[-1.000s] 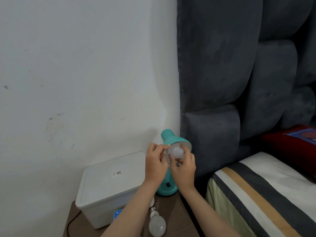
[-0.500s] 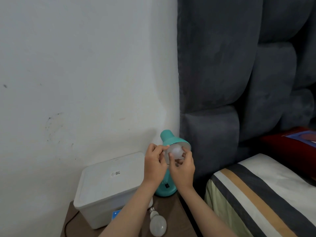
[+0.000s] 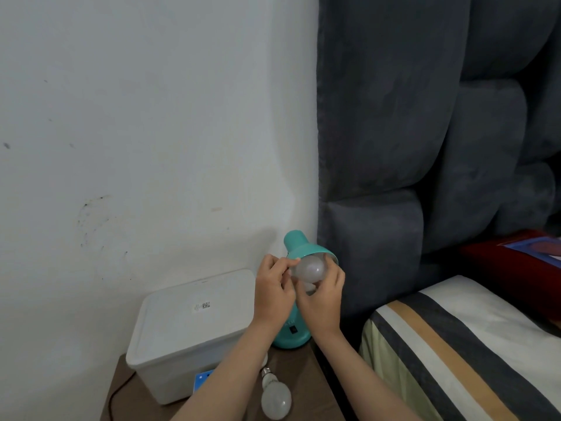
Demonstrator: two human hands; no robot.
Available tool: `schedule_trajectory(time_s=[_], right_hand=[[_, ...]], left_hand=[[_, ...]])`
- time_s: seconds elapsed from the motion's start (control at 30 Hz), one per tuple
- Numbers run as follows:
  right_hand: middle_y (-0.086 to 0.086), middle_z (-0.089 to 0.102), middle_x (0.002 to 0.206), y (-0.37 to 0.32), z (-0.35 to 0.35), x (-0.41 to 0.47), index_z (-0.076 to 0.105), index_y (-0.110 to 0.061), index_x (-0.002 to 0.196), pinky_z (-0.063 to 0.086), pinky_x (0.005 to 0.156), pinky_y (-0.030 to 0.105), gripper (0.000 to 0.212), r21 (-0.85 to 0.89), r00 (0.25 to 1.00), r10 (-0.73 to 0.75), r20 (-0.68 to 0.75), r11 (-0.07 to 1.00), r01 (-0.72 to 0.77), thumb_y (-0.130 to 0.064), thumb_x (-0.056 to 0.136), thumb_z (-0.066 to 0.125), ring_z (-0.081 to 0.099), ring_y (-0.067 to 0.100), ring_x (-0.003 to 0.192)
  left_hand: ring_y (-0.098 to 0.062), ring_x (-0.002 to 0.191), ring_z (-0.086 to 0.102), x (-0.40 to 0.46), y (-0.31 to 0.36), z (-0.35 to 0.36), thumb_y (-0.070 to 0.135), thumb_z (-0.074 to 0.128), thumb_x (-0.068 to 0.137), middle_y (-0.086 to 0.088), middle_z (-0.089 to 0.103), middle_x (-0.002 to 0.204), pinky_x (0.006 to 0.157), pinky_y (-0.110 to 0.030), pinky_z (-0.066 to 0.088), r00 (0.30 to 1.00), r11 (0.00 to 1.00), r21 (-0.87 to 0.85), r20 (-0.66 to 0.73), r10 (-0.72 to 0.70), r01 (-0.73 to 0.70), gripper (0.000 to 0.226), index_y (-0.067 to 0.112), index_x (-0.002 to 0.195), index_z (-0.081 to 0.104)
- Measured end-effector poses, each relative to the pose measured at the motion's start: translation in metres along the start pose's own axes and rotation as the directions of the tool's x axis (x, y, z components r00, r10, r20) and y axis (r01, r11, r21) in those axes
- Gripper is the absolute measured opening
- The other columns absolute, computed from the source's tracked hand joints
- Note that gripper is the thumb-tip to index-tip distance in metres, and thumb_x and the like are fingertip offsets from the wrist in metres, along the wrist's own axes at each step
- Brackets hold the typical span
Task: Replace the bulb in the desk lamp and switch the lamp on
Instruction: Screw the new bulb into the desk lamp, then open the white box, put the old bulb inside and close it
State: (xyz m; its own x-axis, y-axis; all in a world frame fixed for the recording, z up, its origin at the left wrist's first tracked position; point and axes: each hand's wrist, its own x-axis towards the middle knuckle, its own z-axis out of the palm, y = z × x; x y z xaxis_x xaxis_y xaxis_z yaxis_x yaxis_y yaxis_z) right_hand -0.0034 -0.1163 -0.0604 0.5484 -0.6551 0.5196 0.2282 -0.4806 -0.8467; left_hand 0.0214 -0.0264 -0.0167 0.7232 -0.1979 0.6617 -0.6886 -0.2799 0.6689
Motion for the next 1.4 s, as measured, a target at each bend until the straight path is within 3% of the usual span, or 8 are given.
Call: schedule_trajectory(time_s=[0.2,0.43,0.53,0.9,1.13,1.23,1.3,1.4], right_hand=[[0.012,0.052,0.112,0.000,0.000,0.003,0.048,-0.009,0.121,0.040,0.062,0.003,0.051,-0.052,1.000,0.017,0.021,0.999,-0.015,-0.023,0.079,0.074,0.058,0.017,0.088],[0.008,0.047,0.125,0.001,-0.006,0.001,0.049,-0.011,0.128,0.053,0.081,0.023,0.054,-0.064,0.996,-0.077,0.040,0.995,0.079,-0.016,0.079,0.073,0.055,0.019,0.105],[0.008,0.051,0.111,0.004,-0.002,0.001,0.052,-0.015,0.125,0.058,0.076,0.038,0.049,-0.044,0.999,-0.038,0.031,0.998,0.039,-0.019,0.081,0.072,0.061,0.022,0.092],[0.004,0.043,0.113,-0.003,-0.005,-0.008,0.048,-0.015,0.129,0.055,0.072,0.019,0.052,0.032,0.999,0.048,0.016,0.998,-0.048,-0.017,0.082,0.070,0.063,0.018,0.084],[-0.002,0.048,0.096,0.002,-0.004,-0.051,0.057,-0.013,0.105,0.055,0.069,0.036,0.025,-0.057,0.985,-0.142,0.103,0.987,0.148,-0.011,0.082,0.067,0.055,0.010,0.079],[-0.003,0.053,0.098,-0.003,0.004,-0.060,0.058,-0.013,0.106,0.051,0.079,0.027,0.029,-0.056,0.933,-0.217,0.288,0.969,0.243,-0.020,0.080,0.067,0.053,0.007,0.089],[-0.002,0.052,0.105,-0.009,0.012,-0.058,0.054,-0.012,0.115,0.046,0.086,0.023,0.046,-0.056,0.895,-0.186,0.406,0.972,0.227,-0.032,0.076,0.069,0.052,0.011,0.098],[0.001,0.047,0.122,-0.018,0.029,-0.050,0.045,-0.014,0.129,0.034,0.096,0.017,0.082,-0.100,0.811,-0.111,0.574,0.974,0.203,-0.056,0.063,0.070,0.043,0.012,0.115]], left_hand=[[-0.016,0.074,0.057,0.002,0.000,-0.001,-0.011,0.054,0.080,-0.005,0.050,0.084,0.063,-0.034,0.052,1.000,0.999,0.029,-0.008,0.028,-0.028,0.031,0.013,0.095,0.068],[-0.016,0.074,0.056,0.000,-0.001,0.001,-0.013,0.053,0.079,-0.003,0.049,0.083,0.064,-0.034,0.052,0.999,0.999,0.039,-0.001,0.032,-0.032,0.035,0.015,0.095,0.067],[-0.016,0.073,0.055,0.001,-0.001,0.001,-0.014,0.052,0.079,-0.002,0.048,0.082,0.063,-0.035,0.052,0.999,0.998,0.052,0.001,0.036,-0.036,0.036,0.016,0.095,0.066],[-0.015,0.081,0.058,0.002,0.003,-0.006,-0.009,0.051,0.082,-0.004,0.050,0.090,0.071,-0.025,0.052,0.997,1.000,0.017,0.078,-0.026,0.025,0.035,0.017,0.099,0.066],[-0.005,0.106,0.050,-0.021,-0.002,-0.041,0.011,0.057,0.087,0.004,0.052,0.115,0.089,-0.008,0.035,0.984,0.992,0.054,0.131,-0.118,0.111,0.034,0.019,0.119,0.054],[-0.012,0.115,0.046,-0.042,-0.021,-0.067,0.016,0.060,0.086,0.000,0.050,0.123,0.095,-0.014,0.030,0.974,0.970,0.149,0.094,-0.206,0.191,0.038,0.017,0.123,0.050],[-0.020,0.124,0.040,-0.052,-0.039,-0.088,0.028,0.063,0.084,-0.006,0.045,0.131,0.105,-0.031,0.032,0.952,0.926,0.257,0.057,-0.300,0.276,0.048,0.017,0.127,0.046],[-0.030,0.136,0.023,-0.062,-0.062,-0.121,0.054,0.064,0.076,-0.014,0.027,0.146,0.111,-0.053,0.015,0.885,0.768,0.491,-0.013,-0.465,0.411,0.074,0.021,0.136,0.035]])
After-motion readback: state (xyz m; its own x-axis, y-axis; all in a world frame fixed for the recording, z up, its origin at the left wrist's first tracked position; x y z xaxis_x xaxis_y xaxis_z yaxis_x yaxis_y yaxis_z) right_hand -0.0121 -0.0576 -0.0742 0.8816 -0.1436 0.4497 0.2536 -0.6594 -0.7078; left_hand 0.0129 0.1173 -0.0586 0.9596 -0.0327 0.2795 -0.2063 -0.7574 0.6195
